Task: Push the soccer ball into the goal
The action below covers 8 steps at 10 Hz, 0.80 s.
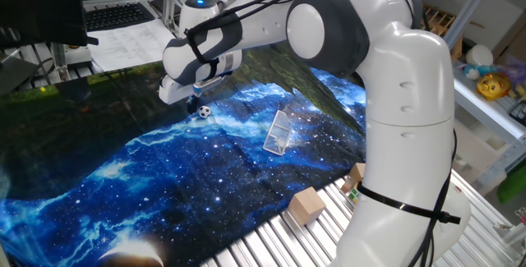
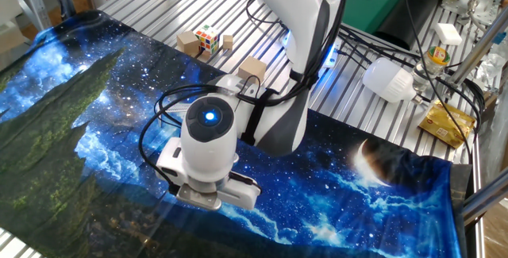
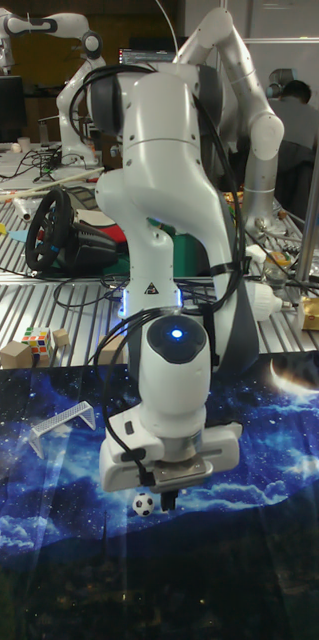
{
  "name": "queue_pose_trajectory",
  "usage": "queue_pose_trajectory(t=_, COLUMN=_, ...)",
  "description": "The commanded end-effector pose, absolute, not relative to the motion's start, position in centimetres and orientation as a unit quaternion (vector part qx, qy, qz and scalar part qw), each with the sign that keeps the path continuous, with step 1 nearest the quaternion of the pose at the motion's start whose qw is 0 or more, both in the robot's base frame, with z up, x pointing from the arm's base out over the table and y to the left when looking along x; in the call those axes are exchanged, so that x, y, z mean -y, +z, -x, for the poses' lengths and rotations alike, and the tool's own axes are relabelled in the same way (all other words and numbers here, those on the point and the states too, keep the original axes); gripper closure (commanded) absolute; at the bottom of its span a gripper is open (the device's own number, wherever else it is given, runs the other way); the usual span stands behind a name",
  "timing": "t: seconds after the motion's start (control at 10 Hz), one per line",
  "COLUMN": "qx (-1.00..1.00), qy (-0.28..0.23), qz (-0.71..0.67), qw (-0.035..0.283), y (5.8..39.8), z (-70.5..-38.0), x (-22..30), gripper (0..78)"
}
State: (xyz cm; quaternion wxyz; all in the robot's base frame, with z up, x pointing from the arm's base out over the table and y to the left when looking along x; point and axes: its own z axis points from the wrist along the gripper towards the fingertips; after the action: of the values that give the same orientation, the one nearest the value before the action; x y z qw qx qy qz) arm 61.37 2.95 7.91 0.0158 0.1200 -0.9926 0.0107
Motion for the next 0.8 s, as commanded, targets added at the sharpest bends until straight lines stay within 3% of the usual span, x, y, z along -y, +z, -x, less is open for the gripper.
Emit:
queue_pose_trajectory(t=0.1, qx=0.993, qy=0.011, qz=-0.120, qw=0.014, y=7.92, z=-61.57, x=-2.89, gripper=77.6)
queue_pose_trajectory(t=0.8, qx=0.998, qy=0.013, qz=-0.062, qw=0.006, y=7.72, z=-62.27, x=-2.19, gripper=77.6)
